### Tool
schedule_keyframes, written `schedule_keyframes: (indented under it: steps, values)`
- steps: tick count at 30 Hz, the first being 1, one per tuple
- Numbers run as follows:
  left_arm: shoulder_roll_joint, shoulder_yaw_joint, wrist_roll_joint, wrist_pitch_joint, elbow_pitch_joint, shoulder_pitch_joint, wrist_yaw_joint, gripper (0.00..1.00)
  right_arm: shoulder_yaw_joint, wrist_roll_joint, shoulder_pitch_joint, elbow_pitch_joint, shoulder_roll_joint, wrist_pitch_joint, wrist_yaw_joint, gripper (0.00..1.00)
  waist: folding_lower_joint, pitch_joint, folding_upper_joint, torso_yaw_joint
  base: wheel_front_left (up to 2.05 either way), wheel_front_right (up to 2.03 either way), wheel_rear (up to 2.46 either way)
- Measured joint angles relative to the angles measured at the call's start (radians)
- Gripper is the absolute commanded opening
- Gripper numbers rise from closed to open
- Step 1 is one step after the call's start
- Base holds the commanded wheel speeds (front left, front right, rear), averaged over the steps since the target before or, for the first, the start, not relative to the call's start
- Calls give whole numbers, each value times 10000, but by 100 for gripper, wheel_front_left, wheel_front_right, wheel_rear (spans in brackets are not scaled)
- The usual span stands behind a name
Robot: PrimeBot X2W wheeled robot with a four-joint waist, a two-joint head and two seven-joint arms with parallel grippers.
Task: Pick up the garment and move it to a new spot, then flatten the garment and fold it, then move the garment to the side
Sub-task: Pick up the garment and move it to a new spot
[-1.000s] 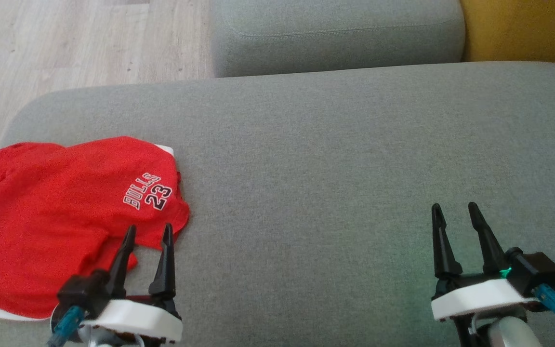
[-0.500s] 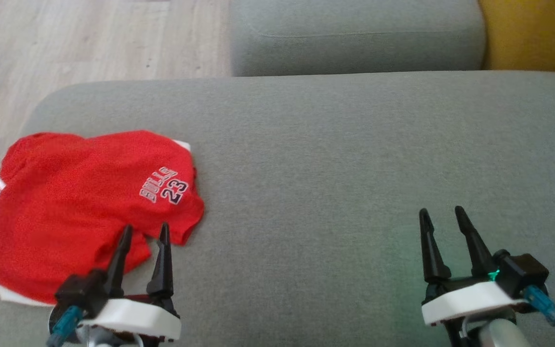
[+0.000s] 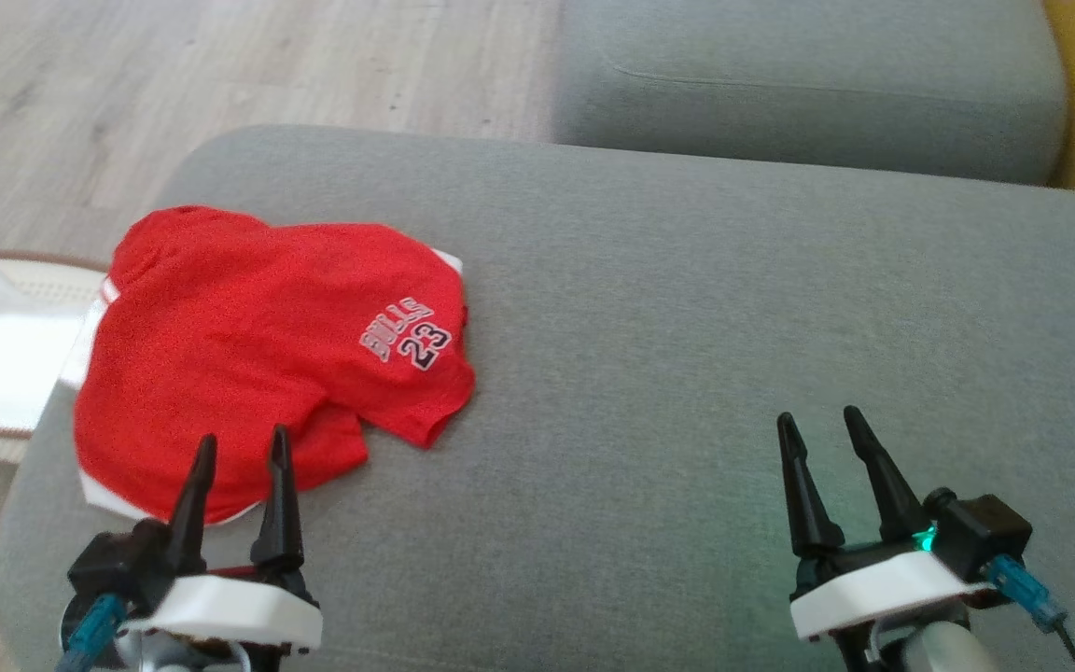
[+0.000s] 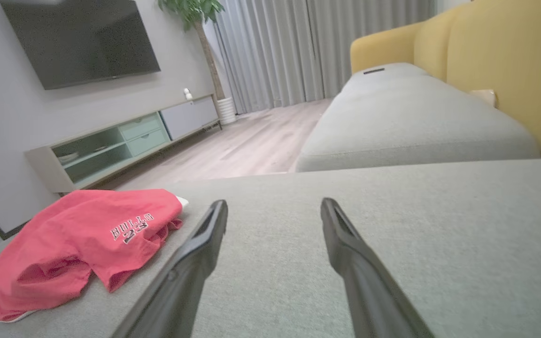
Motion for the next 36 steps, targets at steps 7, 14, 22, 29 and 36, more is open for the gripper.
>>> schedule_keyframes:
  steps: [7, 14, 22, 29, 36]
  values:
    - [0, 102, 92, 2, -12, 5, -6, 100, 138, 159, 0, 29, 0, 0, 0, 100, 0, -8, 0, 569, 0, 0, 0]
    - [-2, 334, 94, 2, -61, 9, -10, 100, 238, 238, 0, 58, 0, 0, 0, 100, 0, 15, 0, 743, 0, 0, 0]
    - [-4, 418, 94, 2, -151, 8, -6, 100, 355, 301, -1, 63, 0, 0, 0, 100, 0, 125, 0, 612, 0, 0, 0]
    - [-17, 725, 453, 0, -167, -192, -253, 100, 343, 286, -59, 27, -2, 0, 0, 100, 0, 507, 0, 293, 0, 0, 0]
    - [805, 334, 1315, -12, 932, -2381, -915, 100, -255, -2, -760, -428, -10, 0, 0, 100, 0, 1403, 0, -244, 0, 0, 0]
